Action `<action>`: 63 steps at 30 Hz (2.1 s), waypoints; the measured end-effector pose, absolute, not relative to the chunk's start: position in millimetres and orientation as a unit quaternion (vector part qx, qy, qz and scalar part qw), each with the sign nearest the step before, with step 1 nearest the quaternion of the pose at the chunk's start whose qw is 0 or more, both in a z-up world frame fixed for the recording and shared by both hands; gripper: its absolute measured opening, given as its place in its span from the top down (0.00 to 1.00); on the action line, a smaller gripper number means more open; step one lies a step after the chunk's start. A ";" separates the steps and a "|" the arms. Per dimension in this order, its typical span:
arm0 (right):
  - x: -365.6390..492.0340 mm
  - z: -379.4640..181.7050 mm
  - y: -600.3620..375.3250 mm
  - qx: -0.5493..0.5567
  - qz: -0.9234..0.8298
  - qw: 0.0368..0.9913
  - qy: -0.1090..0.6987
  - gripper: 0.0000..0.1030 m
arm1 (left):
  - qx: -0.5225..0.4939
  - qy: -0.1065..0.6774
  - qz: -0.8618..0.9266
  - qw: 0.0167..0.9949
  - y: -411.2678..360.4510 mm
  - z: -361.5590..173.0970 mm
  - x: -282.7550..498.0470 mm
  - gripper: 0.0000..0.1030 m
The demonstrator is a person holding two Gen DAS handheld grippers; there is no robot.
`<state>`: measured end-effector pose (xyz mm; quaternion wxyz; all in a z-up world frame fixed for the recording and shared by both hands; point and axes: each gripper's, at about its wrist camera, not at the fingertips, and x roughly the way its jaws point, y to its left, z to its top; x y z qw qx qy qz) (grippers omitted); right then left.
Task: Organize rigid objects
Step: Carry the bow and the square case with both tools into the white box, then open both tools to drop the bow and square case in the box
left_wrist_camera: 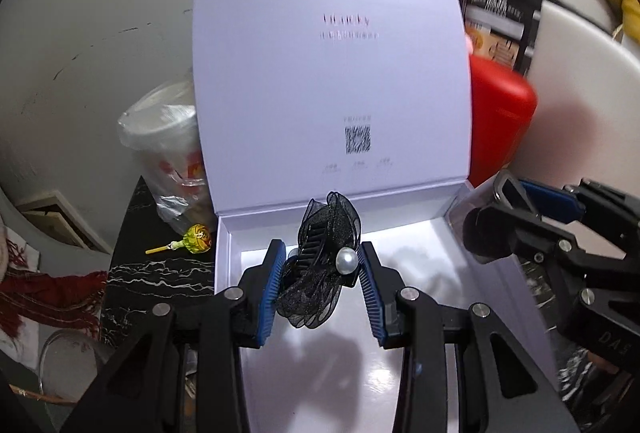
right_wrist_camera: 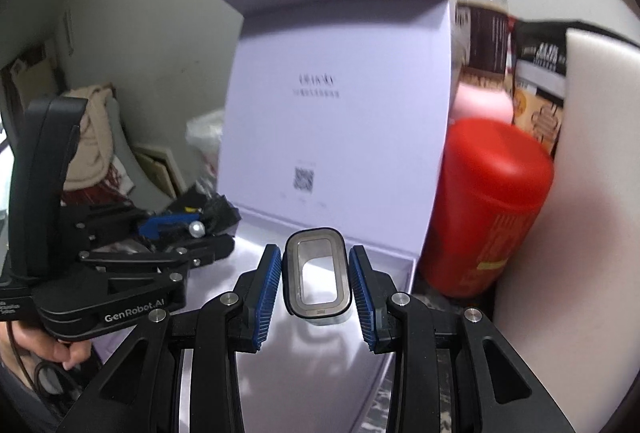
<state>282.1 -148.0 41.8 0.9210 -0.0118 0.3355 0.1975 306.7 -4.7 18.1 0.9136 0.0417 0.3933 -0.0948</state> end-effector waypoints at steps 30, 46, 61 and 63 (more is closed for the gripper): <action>301.4 15.1 -142.5 -0.028 0.185 0.909 0.372 0.52 | 0.073 0.441 -0.041 0.893 -12.3 -9.9 330.4 0.48; 285.6 41.8 -155.2 -0.015 0.167 0.924 0.345 0.40 | 0.068 0.403 -0.023 0.912 -14.0 29.2 308.0 0.22; 247.9 90.4 -149.8 -0.024 0.167 0.936 0.308 0.39 | 0.051 0.361 -0.030 0.931 -1.8 77.9 268.1 0.22; 240.9 96.5 -149.4 -0.025 0.166 0.938 0.303 0.38 | 0.048 0.356 -0.030 0.933 0.2 83.3 262.6 0.22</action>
